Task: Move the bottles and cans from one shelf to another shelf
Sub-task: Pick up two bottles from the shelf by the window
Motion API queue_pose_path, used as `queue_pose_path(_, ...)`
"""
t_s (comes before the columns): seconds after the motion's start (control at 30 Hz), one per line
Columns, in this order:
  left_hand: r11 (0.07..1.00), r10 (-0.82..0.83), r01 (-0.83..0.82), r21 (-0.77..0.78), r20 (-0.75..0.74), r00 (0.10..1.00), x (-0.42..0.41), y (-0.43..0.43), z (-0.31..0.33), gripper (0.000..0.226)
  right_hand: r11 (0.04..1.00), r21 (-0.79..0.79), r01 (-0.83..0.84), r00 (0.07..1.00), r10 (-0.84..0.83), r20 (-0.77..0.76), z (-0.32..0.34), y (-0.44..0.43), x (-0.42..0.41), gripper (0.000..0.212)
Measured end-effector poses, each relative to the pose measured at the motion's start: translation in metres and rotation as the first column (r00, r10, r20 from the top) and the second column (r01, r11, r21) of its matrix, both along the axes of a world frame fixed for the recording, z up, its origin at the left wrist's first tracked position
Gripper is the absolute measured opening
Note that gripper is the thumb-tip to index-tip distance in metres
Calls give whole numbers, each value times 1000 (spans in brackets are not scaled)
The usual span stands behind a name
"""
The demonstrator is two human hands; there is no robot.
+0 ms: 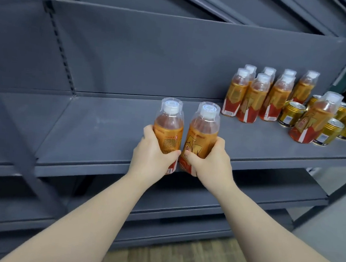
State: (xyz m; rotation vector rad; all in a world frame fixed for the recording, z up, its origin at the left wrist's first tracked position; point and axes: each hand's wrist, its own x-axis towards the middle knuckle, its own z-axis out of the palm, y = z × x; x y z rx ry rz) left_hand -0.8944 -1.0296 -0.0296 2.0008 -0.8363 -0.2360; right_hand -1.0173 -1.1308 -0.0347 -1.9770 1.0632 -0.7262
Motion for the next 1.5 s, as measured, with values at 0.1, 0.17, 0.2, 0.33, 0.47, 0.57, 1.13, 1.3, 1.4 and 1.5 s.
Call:
queue_pose_path(0.1, 999, 52, -52, -14, -2, 999, -1, 25, 3, 74, 998, 5, -65, 998, 65, 6, 2, 17, 6, 55)
queue_pose_path(0.17, 995, 96, -97, -24, -5, 995, -3, 40, 4, 72, 994, 5, -109, 994, 109, 13, 2, 27, 8, 54)
queue_pose_path(0.2, 992, 123, -124, -28, -13, 992, -4, 48, 4, 70, 991, 8, -134, 991, 134, 15, 2, 32, 10, 54)
queue_pose_path(0.33, 976, 216, -216, -17, -19, 976, -11, 83, 2, 68, 971, 25, -238, 971, 238, 24, -2, 55, 14, 58)
queue_pose_path(0.47, 947, 323, -323, 4, -24, 946, -16, 121, -2, 72, 942, 35, -334, 942, 333, 26, -8, 81, 23, 62)
queue_pose_path(0.57, 912, 409, -409, 11, -16, 912, -18, 152, -5, 71, 908, 51, -415, 910, 414, 27, -12, 105, 33, 60)
queue_pose_path(1.13, 700, 714, -714, 18, -18, 700, 47, 365, -6, 69, 683, 36, -730, 683, 730, -1, -18, 301, 156, 67)
queue_pose_path(1.3, 633, 774, -775, 4, -43, 632, 89, 437, -7, 64, 623, 50, -781, 624, 782, 1, -19, 372, 208, 60)
queue_pose_path(1.4, 598, 800, -801, -6, -54, 598, 111, 474, -9, 63, 589, 51, -807, 590, 808, 10, -21, 410, 236, 60)
queue_pose_path(1.5, 562, 824, -827, -22, -65, 562, 131, 506, -10, 65, 553, 48, -832, 554, 832, 18, -19, 441, 259, 61)
